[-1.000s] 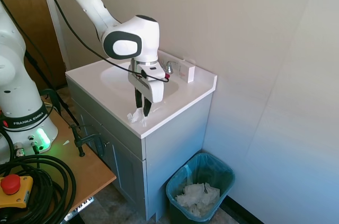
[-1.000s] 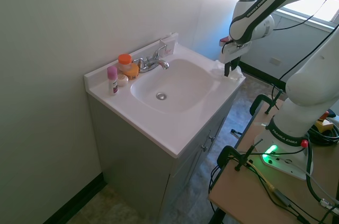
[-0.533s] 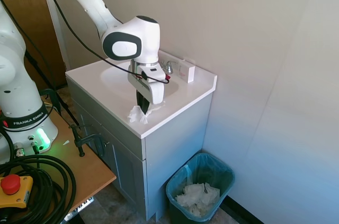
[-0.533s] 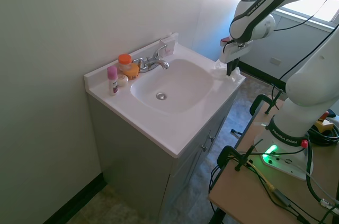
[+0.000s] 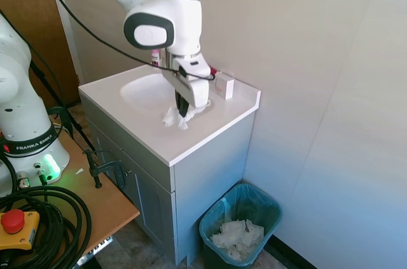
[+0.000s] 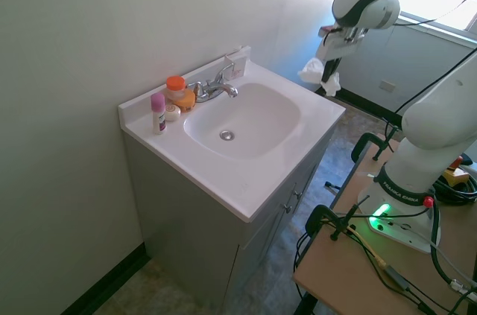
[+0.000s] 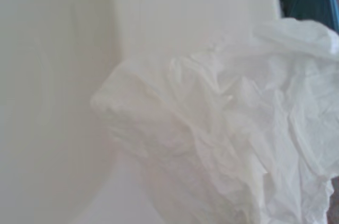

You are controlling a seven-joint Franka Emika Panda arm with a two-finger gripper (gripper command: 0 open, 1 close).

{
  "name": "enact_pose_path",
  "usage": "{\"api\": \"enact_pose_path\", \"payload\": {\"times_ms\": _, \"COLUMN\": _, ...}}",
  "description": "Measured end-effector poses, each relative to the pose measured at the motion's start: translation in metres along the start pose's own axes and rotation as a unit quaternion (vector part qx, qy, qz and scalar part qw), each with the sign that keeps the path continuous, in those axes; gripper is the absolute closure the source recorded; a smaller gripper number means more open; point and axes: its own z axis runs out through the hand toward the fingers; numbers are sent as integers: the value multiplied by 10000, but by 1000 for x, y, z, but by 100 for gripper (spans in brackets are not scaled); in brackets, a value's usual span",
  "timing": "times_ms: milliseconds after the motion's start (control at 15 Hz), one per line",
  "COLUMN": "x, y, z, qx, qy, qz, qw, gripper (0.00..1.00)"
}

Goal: Throw the tissue in the trash bin

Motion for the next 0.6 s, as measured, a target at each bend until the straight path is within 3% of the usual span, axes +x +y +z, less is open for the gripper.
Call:
{"api": "enact_pose_path", "payload": {"times_ms": 133, "x": 35, "y": 12, "z": -46, "qx": 488, "qy": 244, "qz": 482, "qw": 9973, "gripper": 100}}
{"api": "enact_pose_path", "payload": {"times_ms": 267, "x": 77, "y": 29, "z": -54, "qx": 747, "qy": 306, "qz": 980, "qw": 9919, "gripper": 100}}
{"api": "enact_pose_path", "payload": {"times_ms": 467, "x": 134, "y": 44, "z": -21, "qx": 802, "qy": 230, "qz": 1611, "qw": 9834, "gripper": 100}}
{"api": "enact_pose_path", "payload": {"times_ms": 600, "x": 165, "y": 38, "z": 14, "qx": 692, "qy": 142, "qz": 1814, "qw": 9809, "gripper": 100}}
